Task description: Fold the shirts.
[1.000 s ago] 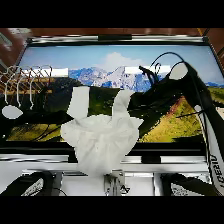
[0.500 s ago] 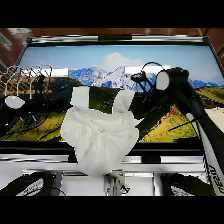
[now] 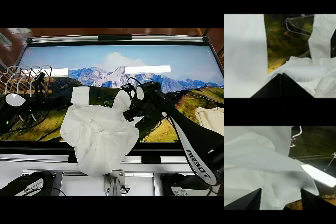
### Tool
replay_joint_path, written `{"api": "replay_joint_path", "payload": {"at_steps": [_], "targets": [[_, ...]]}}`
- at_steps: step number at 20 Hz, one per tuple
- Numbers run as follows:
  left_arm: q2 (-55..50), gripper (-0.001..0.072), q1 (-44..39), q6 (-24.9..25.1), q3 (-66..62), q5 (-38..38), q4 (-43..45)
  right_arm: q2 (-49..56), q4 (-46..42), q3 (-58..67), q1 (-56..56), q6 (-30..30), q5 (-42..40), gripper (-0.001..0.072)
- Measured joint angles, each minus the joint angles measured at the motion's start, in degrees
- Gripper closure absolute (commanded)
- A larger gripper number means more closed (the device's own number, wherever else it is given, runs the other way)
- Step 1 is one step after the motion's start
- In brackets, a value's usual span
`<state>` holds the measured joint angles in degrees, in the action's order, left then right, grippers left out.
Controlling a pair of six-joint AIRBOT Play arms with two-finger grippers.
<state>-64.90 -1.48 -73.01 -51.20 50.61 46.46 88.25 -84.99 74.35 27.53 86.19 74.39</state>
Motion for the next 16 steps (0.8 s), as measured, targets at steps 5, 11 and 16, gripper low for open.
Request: {"api": "replay_joint_path", "payload": {"at_steps": [5, 11, 16], "targets": [[0.0, 0.0666, 0.0, 0.1, 0.0, 0.0, 0.0, 4.7, -0.5, -0.1, 0.2, 0.4, -1.4, 0.0523], [0.0, 0.0664, 2.3, 0.2, -0.6, 1.1, 0.0, 3.6, -2.6, -0.1, 0.2, 0.6, -2.1, 0.0641], [-0.1, 0.0650, 10.4, 2.3, -3.6, 7.4, 0.0, -4.9, 0.3, 0.0, 0.2, -4.0, -0.8, 0.0640]]}}
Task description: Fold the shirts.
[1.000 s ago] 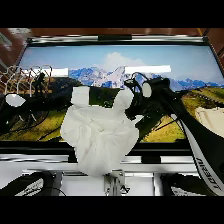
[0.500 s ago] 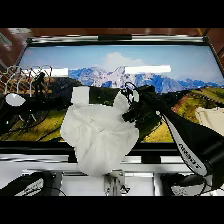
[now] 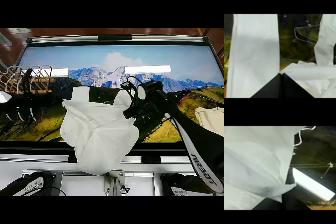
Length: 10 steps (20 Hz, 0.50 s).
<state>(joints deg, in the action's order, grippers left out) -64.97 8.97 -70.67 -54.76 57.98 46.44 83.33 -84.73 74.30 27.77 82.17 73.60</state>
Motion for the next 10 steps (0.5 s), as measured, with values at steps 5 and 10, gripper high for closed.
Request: {"api": "replay_joint_path", "payload": {"at_steps": [5, 10], "targets": [[-0.7, 0.0020, 4.5, 3.5, -0.9, 14.7, -0.2, -6.6, 6.2, 0.0, 0.0, -2.5, 1.4, 0.0641], [0.6, 0.0027, 4.2, 5.4, -1.4, 21.3, 1.2, -8.2, 12.4, 0.0, 0.0, -2.3, 1.4, 0.0640]]}}
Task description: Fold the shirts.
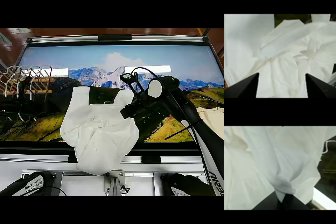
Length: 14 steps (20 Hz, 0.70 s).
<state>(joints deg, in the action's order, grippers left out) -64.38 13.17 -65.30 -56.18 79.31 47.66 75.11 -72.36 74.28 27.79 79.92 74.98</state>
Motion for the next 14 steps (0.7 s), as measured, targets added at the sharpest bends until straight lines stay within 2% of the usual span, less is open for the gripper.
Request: {"api": "replay_joint_path", "payload": {"at_steps": [5, 9, 14], "targets": [[0.7, 0.0027, -9.6, 1.3, 1.4, -1.2, 11.9, -0.3, 2.4, 0.0, -0.1, 0.9, 0.0, 0.0640], [0.3, 0.0029, -20.6, 3.1, 4.1, -12.2, 19.8, -0.3, 3.0, 0.0, -0.1, 1.0, -0.2, 0.0640], [-3.7, 0.0032, -30.1, 4.6, 5.8, -26.1, 23.9, -0.3, 3.2, 0.0, -0.1, 1.3, -0.5, 0.0640]]}}
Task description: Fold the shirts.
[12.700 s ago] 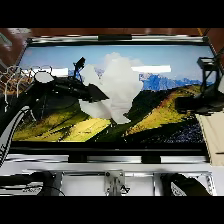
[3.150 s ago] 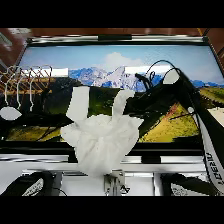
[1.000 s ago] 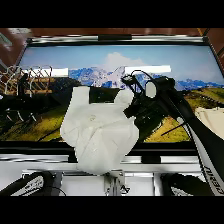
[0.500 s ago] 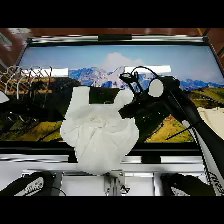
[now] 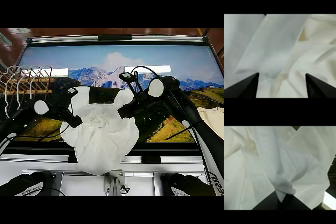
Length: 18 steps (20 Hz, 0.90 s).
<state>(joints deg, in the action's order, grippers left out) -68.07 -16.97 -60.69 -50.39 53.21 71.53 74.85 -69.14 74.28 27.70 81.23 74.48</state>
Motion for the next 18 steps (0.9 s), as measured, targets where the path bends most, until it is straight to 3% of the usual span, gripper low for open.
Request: {"api": "replay_joint_path", "payload": {"at_steps": [2, 5, 7, 9, 13, 18], "targets": [[-2.3, 0.0033, -1.4, 0.2, 0.2, -3.1, 1.1, 0.0, 0.0, 0.0, 0.0, 0.0, 0.0, 0.0640], [-5.4, 0.0128, -2.4, 1.1, 0.4, -7.1, 2.4, 0.0, 0.0, 0.0, 0.0, 0.1, -0.1, 0.0640], [-6.8, 0.0267, -2.7, 1.4, 0.4, -10.6, 3.2, 0.0, 0.0, 0.0, 0.0, 0.4, -0.1, 0.0640], [-8.3, 0.0660, -2.8, 1.6, 0.4, -12.9, 3.7, 0.0, 0.0, 0.0, 0.0, 0.6, -0.1, 0.0640], [-8.9, 0.0665, -2.8, 2.0, -0.4, -13.5, 4.2, 0.0, -1.0, 0.0, 0.0, 0.9, -0.4, 0.0640], [-3.1, 0.0665, -0.6, 2.7, -8.7, -7.5, 4.6, -0.1, -2.0, 1.3, -1.2, 1.0, 0.0, 0.0640]]}}
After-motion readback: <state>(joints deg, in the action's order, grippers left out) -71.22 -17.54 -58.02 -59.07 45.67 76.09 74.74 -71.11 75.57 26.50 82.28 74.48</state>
